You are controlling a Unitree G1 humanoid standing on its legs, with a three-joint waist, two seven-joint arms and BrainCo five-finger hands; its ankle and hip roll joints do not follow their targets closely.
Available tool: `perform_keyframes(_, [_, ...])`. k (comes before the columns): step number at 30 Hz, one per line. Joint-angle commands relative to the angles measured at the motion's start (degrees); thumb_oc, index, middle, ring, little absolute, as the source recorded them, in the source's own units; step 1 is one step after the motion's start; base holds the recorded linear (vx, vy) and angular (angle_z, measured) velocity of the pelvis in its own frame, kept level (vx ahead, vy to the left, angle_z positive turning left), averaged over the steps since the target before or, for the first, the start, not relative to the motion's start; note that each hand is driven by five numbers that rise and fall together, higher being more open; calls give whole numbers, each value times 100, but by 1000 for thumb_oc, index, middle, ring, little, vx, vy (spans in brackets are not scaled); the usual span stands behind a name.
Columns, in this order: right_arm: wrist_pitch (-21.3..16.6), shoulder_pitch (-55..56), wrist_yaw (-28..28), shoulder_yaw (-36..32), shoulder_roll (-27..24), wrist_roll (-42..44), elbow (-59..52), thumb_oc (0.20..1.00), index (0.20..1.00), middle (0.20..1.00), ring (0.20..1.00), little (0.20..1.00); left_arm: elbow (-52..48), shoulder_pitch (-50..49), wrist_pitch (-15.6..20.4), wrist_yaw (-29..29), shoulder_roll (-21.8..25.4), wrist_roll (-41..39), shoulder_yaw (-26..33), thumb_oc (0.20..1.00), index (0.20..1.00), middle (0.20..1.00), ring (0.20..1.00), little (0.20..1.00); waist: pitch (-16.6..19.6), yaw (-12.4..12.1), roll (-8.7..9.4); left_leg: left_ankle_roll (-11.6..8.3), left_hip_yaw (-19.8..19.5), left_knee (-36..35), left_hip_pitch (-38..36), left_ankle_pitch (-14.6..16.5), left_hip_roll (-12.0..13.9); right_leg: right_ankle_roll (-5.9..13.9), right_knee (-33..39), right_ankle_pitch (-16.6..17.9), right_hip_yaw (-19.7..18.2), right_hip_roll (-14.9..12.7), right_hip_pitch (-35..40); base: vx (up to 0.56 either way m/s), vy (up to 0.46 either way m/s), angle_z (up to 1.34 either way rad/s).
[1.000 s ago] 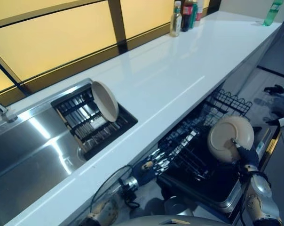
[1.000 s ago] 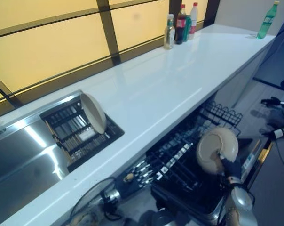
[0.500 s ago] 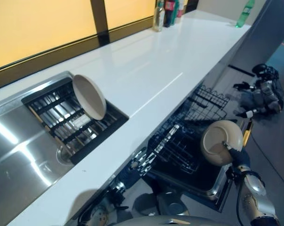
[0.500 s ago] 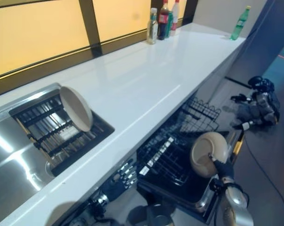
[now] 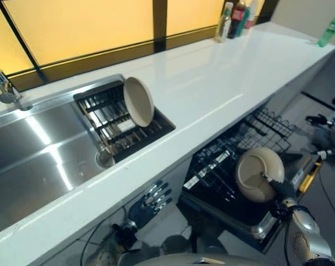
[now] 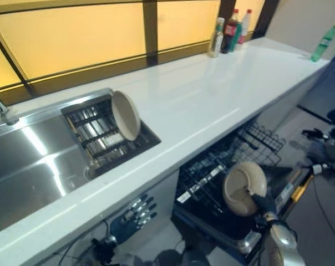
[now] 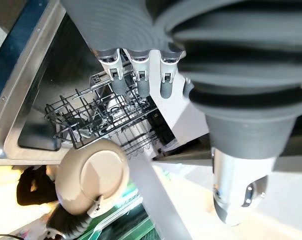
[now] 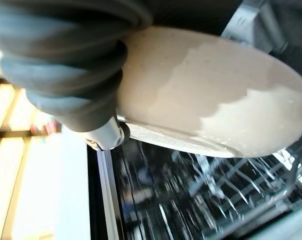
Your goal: Pick up plates and place into dishwasher.
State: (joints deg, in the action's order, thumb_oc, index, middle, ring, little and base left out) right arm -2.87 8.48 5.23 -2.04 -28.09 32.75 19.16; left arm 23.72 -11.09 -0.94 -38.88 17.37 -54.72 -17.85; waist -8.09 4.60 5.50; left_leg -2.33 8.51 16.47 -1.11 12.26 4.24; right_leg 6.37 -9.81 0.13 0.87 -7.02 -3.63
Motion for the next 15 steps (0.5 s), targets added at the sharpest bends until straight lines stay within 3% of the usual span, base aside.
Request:
perform_keyframes(1, [-241, -604, 256, 13, -166, -171, 163, 200, 200, 200, 200, 200, -520, -106, 20, -215, 298, 252, 260, 1000, 1000, 1000, 1000, 1000, 73, -107, 320, 697, -104, -585, -42, -57, -465, 500, -10, 792, -74, -227, -222, 95, -95, 12])
perform_keyframes(8, [-425, -728, 761, 171, -284, -382, 467, 200, 200, 200, 200, 200, -386, -218, 31, -170, 530, 676, 402, 1000, 1000, 1000, 1000, 1000, -33, -244, 349, 708, -238, -513, -27, -45, -425, 517, -254, 875, 82, -203, -358, 76, -82, 12])
perform_keyframes(15, [-551, -966, 640, 261, -439, -405, 1295, 200, 200, 200, 200, 200, -122, -342, 166, 32, 853, 1352, 802, 1000, 1000, 1000, 1000, 1000, -161, -459, 425, 677, -300, -310, 23, 0, -345, 574, -211, 926, 268, -228, -335, 67, -118, 15])
